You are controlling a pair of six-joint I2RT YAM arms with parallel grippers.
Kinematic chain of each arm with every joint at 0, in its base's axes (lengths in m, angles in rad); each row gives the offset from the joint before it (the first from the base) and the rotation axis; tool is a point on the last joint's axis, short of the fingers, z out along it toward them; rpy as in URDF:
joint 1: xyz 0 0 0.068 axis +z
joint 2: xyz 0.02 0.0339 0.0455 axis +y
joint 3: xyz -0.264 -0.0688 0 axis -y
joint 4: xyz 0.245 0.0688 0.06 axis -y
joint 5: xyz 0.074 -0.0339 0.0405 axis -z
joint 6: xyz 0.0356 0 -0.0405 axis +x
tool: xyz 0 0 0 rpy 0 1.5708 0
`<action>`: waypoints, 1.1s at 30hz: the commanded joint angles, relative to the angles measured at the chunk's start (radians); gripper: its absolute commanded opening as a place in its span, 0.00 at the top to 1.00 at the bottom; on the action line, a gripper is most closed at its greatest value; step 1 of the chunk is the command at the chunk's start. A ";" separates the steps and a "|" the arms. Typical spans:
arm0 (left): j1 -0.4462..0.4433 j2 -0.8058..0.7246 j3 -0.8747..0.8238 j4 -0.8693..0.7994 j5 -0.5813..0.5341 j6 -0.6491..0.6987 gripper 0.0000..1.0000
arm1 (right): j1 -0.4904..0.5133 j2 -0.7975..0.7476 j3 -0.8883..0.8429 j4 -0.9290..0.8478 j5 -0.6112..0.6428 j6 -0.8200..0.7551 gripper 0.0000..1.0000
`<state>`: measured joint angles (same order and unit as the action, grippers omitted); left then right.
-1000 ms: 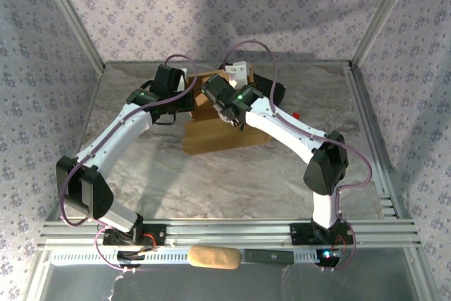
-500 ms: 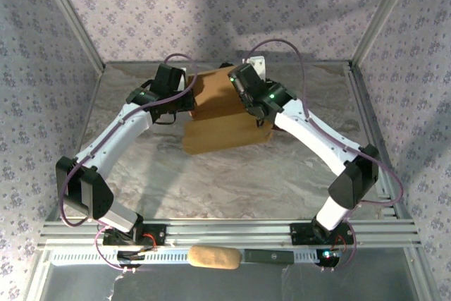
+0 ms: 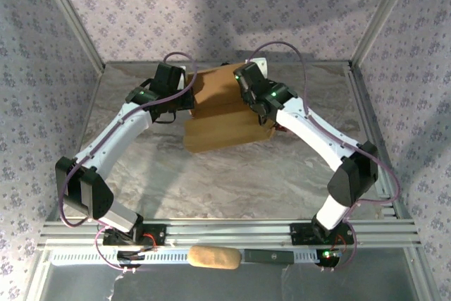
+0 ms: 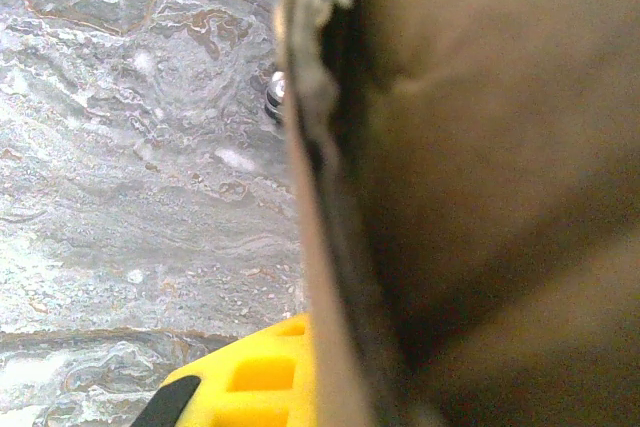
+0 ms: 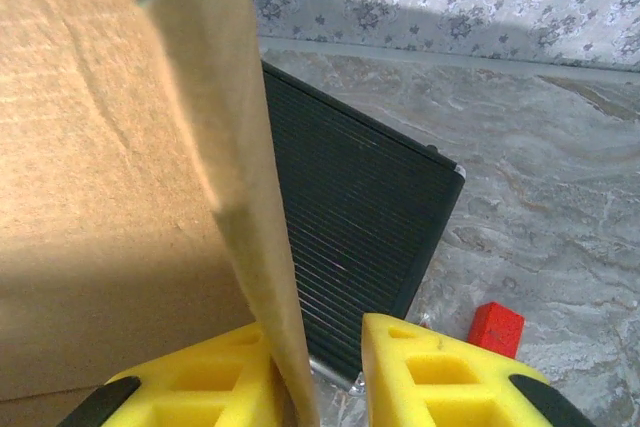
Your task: Fold the paper box
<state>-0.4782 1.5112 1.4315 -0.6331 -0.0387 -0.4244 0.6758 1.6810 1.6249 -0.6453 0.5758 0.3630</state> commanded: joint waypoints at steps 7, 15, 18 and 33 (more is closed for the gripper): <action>-0.003 0.010 0.045 -0.014 0.008 -0.002 1.00 | -0.004 0.075 0.078 -0.005 0.058 -0.026 0.85; -0.003 0.015 0.046 -0.011 0.008 -0.005 1.00 | 0.052 0.134 0.134 -0.128 0.287 0.036 1.00; -0.005 0.016 0.050 -0.013 0.008 -0.005 1.00 | 0.070 0.152 0.154 -0.160 0.330 0.051 1.00; -0.005 0.039 0.073 -0.040 0.003 -0.017 1.00 | 0.013 0.057 0.185 -0.073 -0.012 -0.033 0.55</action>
<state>-0.4789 1.5433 1.4654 -0.6598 -0.0460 -0.4320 0.6964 1.7462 1.7813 -0.7177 0.6117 0.3347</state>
